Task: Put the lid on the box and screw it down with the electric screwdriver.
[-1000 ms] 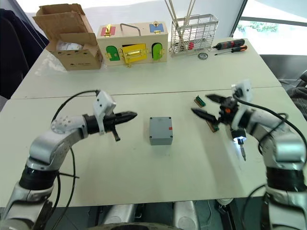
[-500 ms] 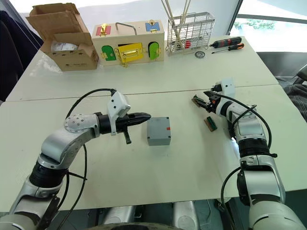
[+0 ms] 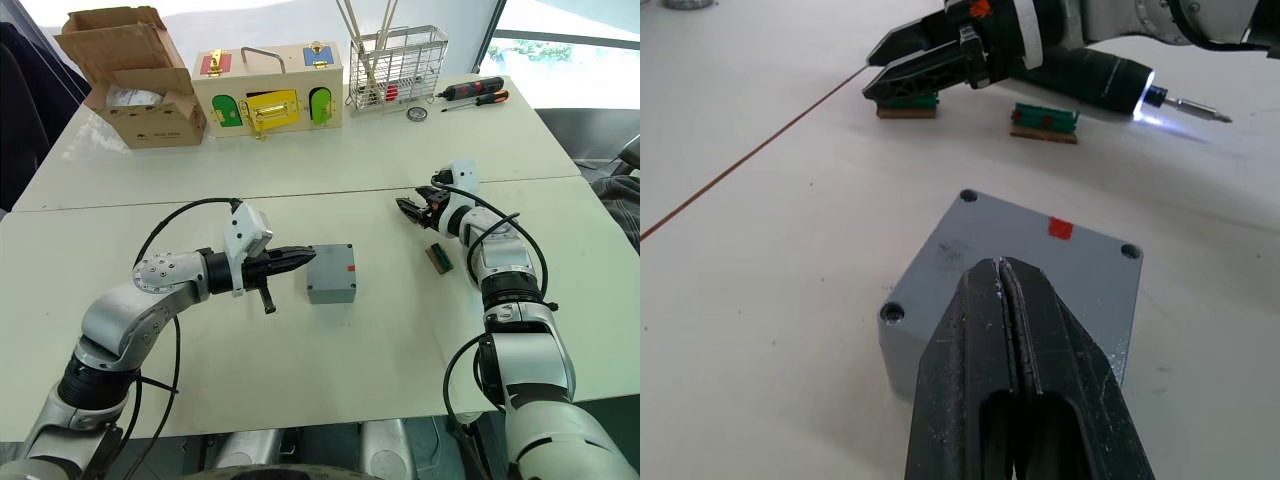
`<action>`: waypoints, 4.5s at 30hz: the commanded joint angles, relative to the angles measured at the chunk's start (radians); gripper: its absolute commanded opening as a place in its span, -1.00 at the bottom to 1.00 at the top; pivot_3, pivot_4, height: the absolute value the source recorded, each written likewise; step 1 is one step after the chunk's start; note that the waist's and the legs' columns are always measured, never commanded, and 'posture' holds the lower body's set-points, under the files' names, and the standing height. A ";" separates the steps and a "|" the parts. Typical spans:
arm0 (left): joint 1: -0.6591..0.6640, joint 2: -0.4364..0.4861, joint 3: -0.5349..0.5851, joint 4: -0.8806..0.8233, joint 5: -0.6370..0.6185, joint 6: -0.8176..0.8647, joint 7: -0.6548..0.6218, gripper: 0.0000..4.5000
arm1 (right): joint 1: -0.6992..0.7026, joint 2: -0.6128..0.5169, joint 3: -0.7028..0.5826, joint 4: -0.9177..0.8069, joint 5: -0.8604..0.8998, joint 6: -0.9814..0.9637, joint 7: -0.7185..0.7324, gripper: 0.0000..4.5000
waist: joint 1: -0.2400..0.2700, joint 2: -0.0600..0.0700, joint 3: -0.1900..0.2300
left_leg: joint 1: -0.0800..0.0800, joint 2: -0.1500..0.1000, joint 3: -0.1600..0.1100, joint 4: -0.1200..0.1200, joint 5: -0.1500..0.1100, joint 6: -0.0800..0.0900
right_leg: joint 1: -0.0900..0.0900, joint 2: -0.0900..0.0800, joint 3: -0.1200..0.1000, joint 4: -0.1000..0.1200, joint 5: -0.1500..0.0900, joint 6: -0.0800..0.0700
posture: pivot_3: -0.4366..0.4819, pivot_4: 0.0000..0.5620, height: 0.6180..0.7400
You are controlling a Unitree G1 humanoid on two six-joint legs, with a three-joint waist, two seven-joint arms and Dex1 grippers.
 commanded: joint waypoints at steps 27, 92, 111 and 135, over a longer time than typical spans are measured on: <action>-0.008 -0.001 0.008 -0.011 -0.003 -0.023 0.007 -1.00 | -0.011 -0.002 -0.073 -0.126 0.046 0.040 0.001 -0.98 | 0.000 0.000 0.000 | 0.000 0.000 0.000 0.000 0.000 0.000 | 0.000 0.000 0.000 0.000 0.000 0.000 | -0.05 -0.47 0.90; 0.008 0.049 0.095 -0.105 -0.199 0.089 -0.018 -1.00 | 0.396 -0.167 -0.147 -1.078 0.356 0.525 0.079 0.98 | 0.011 0.000 0.000 | 0.001 0.001 -0.001 0.001 0.000 0.001 | 0.000 -0.001 0.000 0.003 0.000 0.000 | -0.05 -0.47 0.90; -0.051 -0.041 -0.168 -0.097 -0.080 -0.065 -0.098 -1.00 | 0.008 -0.783 0.333 -0.484 0.147 1.017 0.539 0.98 | 0.003 0.004 0.000 | 0.001 0.001 0.008 0.001 -0.005 0.009 | 0.000 -0.001 0.004 -0.002 0.000 0.000 | -0.05 -0.47 0.90; 0.013 -0.041 -0.181 -0.228 -0.071 0.026 0.038 -1.00 | -0.239 -0.435 0.678 0.109 -0.301 0.774 0.824 0.75 | 0.009 -0.001 -0.002 | 0.001 0.000 0.006 0.002 -0.003 0.005 | 0.002 -0.001 0.003 -0.002 0.000 0.000 | -0.05 -0.47 0.90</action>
